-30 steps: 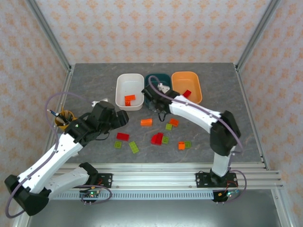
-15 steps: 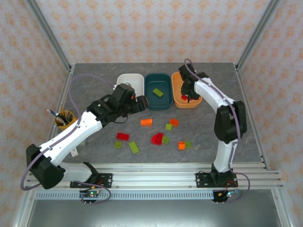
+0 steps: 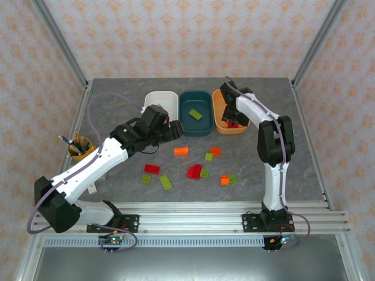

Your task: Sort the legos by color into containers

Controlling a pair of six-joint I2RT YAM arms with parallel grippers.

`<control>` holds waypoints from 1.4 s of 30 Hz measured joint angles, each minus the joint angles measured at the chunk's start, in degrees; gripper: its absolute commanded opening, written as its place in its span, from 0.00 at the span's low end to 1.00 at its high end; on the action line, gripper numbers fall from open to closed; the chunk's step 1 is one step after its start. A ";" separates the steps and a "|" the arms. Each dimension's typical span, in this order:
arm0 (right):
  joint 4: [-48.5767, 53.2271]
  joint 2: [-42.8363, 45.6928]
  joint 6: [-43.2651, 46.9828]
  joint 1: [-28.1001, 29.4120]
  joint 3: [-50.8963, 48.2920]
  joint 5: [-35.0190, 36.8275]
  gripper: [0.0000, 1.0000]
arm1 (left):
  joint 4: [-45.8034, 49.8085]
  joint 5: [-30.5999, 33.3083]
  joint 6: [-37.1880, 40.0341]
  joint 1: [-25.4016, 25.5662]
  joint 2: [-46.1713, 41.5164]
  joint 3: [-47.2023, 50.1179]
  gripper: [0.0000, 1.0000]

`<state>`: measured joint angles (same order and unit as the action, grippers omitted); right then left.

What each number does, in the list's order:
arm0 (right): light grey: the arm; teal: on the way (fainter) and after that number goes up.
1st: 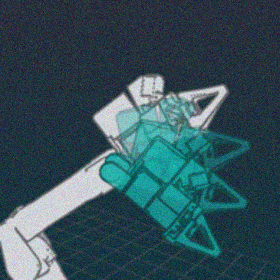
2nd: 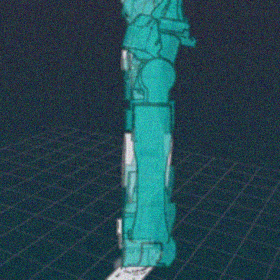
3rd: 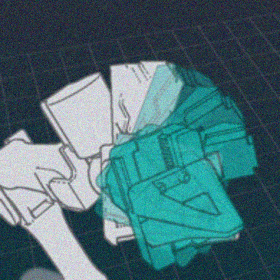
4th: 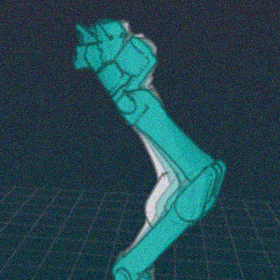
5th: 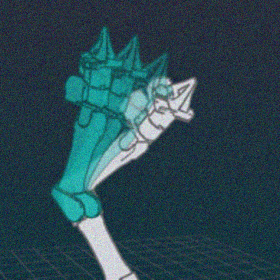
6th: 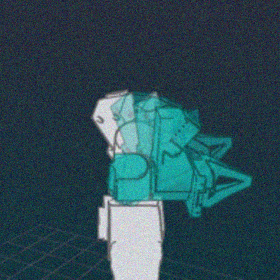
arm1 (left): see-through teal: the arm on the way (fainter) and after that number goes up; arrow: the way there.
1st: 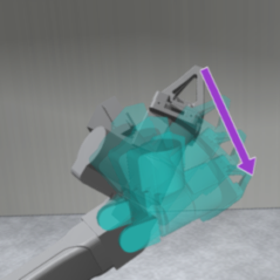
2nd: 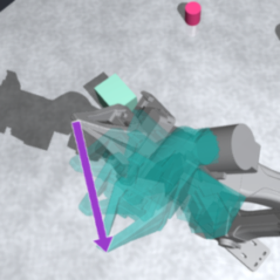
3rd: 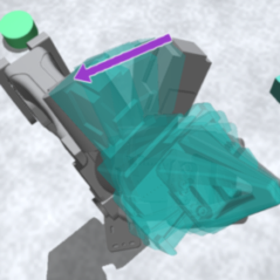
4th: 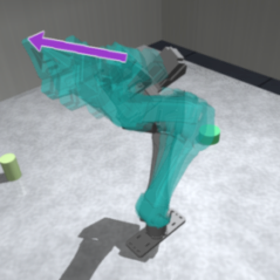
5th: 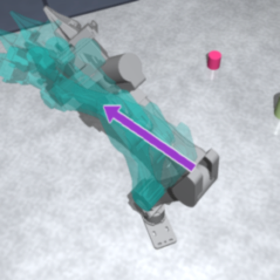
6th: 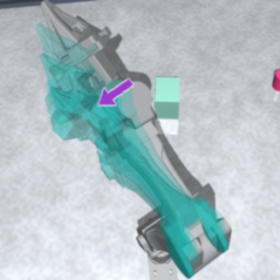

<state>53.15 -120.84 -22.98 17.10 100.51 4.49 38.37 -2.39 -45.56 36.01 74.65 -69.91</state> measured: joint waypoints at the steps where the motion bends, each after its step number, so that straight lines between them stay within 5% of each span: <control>1: 0.00 0.37 0.28 0.13 -0.02 0.00 0.74 | 1.11 0.44 -0.39 0.00 -0.52 0.02 0.83; 9: -7.48 19.69 5.18 7.10 -10.21 -2.45 0.75 | 12.11 2.84 -5.49 0.00 -8.35 9.73 0.83; 17: -22.77 40.63 8.17 23.02 -33.66 -18.71 0.74 | 15.93 -1.42 -6.62 0.00 -8.20 26.47 0.83; 25: -29.07 45.62 6.27 28.13 -49.29 -32.22 0.74 | 13.81 -2.10 -0.11 -0.35 2.14 26.82 0.78; 33: -30.40 47.45 5.42 28.13 -49.29 -33.00 0.74 | 10.64 -3.43 7.37 -6.25 7.02 25.51 0.62; 42: -30.53 47.52 3.69 28.13 -49.29 -32.39 0.73 | 8.63 -5.27 11.19 -7.04 10.97 24.30 0.52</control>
<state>22.61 -73.32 -19.29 45.23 51.22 -27.90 47.00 -7.66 -34.37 28.97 85.62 -45.60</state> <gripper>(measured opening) 0.737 0.554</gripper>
